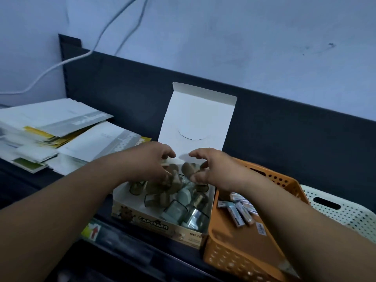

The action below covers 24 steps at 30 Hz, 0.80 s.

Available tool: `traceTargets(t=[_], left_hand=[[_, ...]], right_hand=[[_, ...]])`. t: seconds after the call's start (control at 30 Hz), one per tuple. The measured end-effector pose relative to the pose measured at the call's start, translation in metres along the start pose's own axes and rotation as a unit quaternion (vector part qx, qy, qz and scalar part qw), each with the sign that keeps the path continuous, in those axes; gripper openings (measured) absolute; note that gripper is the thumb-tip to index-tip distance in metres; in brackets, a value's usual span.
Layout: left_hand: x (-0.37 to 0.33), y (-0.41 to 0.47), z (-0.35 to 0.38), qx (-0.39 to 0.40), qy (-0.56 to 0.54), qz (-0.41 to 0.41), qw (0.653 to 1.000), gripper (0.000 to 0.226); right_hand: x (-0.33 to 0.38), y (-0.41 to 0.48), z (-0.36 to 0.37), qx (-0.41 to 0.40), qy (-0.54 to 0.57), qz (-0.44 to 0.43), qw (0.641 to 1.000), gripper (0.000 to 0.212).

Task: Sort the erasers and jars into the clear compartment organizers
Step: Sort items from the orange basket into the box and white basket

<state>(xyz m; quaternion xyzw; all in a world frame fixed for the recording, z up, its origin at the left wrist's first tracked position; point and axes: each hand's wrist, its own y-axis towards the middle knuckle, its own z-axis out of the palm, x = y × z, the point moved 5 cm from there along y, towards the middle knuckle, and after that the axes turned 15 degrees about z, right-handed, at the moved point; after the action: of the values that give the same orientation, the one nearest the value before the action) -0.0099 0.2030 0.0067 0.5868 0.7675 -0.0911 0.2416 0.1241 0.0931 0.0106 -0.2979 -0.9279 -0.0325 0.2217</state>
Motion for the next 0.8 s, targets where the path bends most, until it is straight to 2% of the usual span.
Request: traceTargets(t=[0.1, 0.27, 0.37, 0.47, 0.57, 0.7, 0.8], left_hand=[[-0.004, 0.003, -0.001, -0.017, -0.006, 0.009, 1.000, 0.059], [-0.032, 0.021, 0.008, -0.029, -0.039, 0.060, 0.997, 0.050], [-0.060, 0.038, 0.026, -0.004, -0.049, 0.099, 0.994, 0.047], [-0.086, 0.054, 0.046, 0.016, -0.022, 0.134, 0.991, 0.045], [-0.098, 0.065, 0.063, 0.039, 0.031, 0.141, 0.989, 0.042], [-0.098, 0.065, 0.077, 0.068, 0.087, 0.143, 0.984, 0.044], [-0.093, 0.057, 0.082, 0.063, 0.082, 0.134, 0.986, 0.043]], right_hand=[[-0.008, 0.000, -0.004, -0.006, 0.028, 0.010, 1.000, 0.061], [-0.047, -0.016, -0.036, -0.038, 0.071, 0.053, 0.995, 0.036], [-0.085, -0.031, -0.050, -0.062, 0.041, 0.104, 0.992, 0.029], [-0.117, -0.044, -0.054, -0.073, -0.026, 0.165, 0.983, 0.034], [-0.133, -0.054, -0.044, -0.040, -0.063, 0.194, 0.978, 0.033], [-0.134, -0.056, -0.013, 0.036, -0.113, 0.183, 0.976, 0.031], [-0.131, -0.054, 0.002, 0.073, -0.137, 0.188, 0.970, 0.047]])
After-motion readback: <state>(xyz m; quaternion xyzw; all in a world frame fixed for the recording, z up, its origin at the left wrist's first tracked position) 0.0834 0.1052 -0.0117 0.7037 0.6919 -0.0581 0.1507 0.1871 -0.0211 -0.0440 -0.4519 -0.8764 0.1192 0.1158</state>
